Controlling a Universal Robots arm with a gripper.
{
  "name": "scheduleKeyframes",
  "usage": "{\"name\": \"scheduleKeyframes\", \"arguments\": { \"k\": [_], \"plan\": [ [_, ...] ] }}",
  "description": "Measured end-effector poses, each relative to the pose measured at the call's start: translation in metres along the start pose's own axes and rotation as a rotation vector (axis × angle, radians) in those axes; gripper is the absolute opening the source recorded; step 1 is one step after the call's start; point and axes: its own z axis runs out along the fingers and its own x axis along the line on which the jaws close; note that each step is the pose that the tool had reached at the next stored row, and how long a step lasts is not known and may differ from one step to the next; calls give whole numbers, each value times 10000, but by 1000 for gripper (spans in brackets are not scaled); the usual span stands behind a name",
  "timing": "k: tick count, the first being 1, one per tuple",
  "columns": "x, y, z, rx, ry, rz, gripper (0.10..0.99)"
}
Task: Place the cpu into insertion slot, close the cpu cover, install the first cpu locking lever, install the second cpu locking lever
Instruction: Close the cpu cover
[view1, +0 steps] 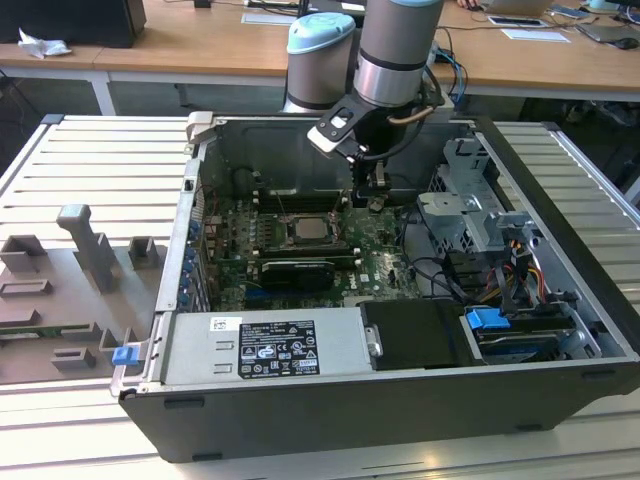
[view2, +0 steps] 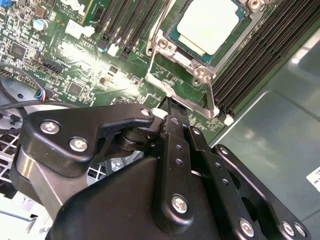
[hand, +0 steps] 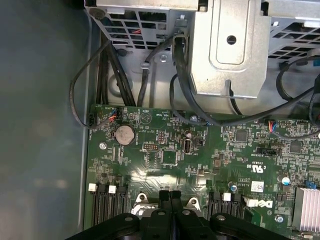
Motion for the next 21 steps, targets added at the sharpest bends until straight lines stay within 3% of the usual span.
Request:
{"name": "scheduleKeyframes", "arguments": {
  "k": [21],
  "plan": [
    [8, -122, 5, 0, 1, -1, 106]
  ]
}}
